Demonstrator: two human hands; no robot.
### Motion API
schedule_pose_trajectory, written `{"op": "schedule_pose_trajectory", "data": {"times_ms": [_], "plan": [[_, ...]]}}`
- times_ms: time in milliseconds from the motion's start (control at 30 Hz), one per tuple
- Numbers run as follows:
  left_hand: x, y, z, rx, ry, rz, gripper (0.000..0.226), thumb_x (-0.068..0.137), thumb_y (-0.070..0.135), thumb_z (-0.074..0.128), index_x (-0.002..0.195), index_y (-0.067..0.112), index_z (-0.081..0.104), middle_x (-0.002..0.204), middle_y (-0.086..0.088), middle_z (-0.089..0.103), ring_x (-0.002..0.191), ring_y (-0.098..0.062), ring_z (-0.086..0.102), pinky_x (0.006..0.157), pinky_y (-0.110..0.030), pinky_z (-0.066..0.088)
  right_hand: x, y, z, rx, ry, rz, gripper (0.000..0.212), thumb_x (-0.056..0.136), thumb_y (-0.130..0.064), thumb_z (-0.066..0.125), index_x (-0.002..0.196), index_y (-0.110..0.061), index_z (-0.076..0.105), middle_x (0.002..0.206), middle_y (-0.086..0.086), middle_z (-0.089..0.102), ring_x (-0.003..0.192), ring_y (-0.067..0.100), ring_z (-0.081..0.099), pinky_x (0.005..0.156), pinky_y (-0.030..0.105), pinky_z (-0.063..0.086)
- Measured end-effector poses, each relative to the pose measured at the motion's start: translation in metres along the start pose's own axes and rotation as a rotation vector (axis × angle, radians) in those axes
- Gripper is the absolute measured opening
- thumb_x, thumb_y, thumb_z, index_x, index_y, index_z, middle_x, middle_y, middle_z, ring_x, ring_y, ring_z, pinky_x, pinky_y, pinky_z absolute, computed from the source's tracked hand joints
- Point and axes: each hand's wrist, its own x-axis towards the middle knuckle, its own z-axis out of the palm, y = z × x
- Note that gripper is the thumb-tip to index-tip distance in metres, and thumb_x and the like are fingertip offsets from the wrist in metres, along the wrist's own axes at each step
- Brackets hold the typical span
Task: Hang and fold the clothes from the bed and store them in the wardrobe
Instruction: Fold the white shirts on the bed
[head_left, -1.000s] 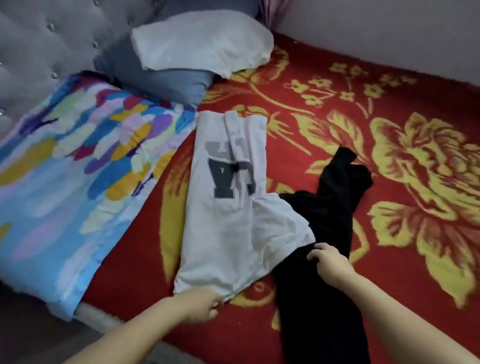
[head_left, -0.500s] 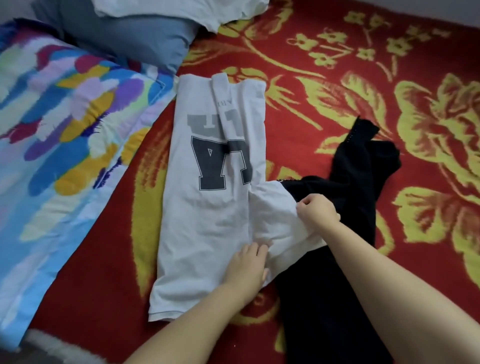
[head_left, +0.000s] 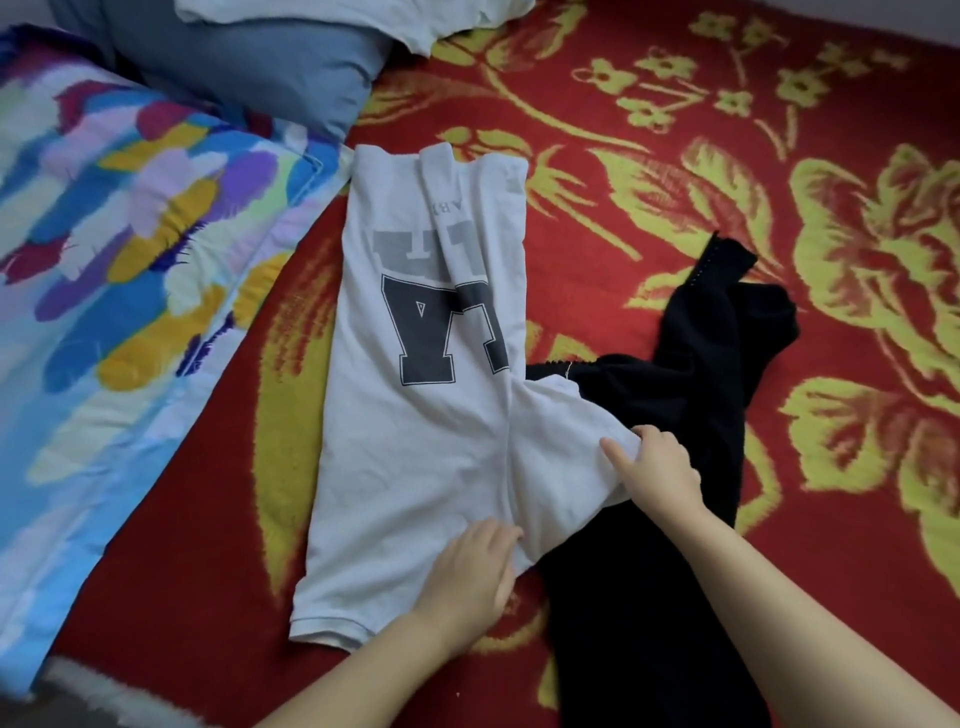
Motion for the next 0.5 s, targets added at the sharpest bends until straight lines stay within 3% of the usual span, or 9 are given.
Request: {"op": "schedule_pose_trajectory", "data": {"times_ms": [67,167,267,333,400,500], "plan": [[-0.015,-0.017,-0.013,0.093,0.093,0.056,0.041,0.078,0.024,0.050,0.117,0.017,0.056,0.108,-0.001,0.065,0.097,-0.019,0.061,0.088,-0.029,0.037,0.000,-0.003,0.001,-0.003,0.047,-0.035,0.046,0.090,-0.050,0.052,0.123,-0.019,0.058,0.127,0.007,0.049,0.119,0.027,0.045,0.096,0.045,0.036],[-0.036,-0.052,-0.028,0.348,0.048,-0.021,0.065,0.062,0.033,0.078,0.124,0.020,0.062,0.127,-0.008,0.063,0.115,-0.023,0.062,0.098,-0.050,0.041,-0.003,-0.015,0.002,0.057,0.127,-0.129,0.037,0.090,-0.041,0.058,0.119,-0.019,0.062,0.129,0.003,0.047,0.121,0.024,0.043,0.098,0.043,0.035],[-0.054,-0.082,-0.037,0.427,-0.088,-0.169,0.081,0.041,0.043,0.092,0.115,0.019,0.071,0.129,-0.013,0.060,0.116,-0.030,0.060,0.081,-0.057,0.051,-0.008,-0.028,0.006,0.044,0.161,-0.126,0.039,0.090,-0.036,0.060,0.119,-0.011,0.059,0.127,0.008,0.047,0.119,0.028,0.044,0.095,0.044,0.042],[-0.065,-0.097,-0.036,0.462,-0.154,-0.188,0.086,0.038,0.046,0.092,0.117,0.020,0.070,0.130,-0.013,0.060,0.115,-0.031,0.060,0.078,-0.056,0.052,-0.013,-0.029,0.010,0.171,0.212,0.020,0.049,0.088,-0.039,0.062,0.124,-0.007,0.050,0.128,0.016,0.045,0.118,0.034,0.044,0.091,0.047,0.044],[-0.070,-0.103,-0.033,0.463,-0.162,-0.181,0.088,0.040,0.045,0.091,0.120,0.019,0.068,0.132,-0.012,0.059,0.118,-0.030,0.059,0.081,-0.056,0.050,-0.022,-0.024,0.014,0.434,0.258,0.318,0.061,0.086,-0.043,0.064,0.129,-0.006,0.041,0.135,0.022,0.040,0.120,0.040,0.043,0.093,0.048,0.042],[-0.072,-0.104,-0.029,0.440,-0.166,-0.191,0.088,0.041,0.043,0.090,0.122,0.019,0.067,0.133,-0.012,0.058,0.120,-0.030,0.057,0.083,-0.058,0.049,-0.037,-0.020,0.024,0.962,0.158,0.701,0.072,0.085,-0.042,0.066,0.137,-0.004,0.034,0.135,0.016,0.043,0.114,0.032,0.050,0.088,0.042,0.046]]}}
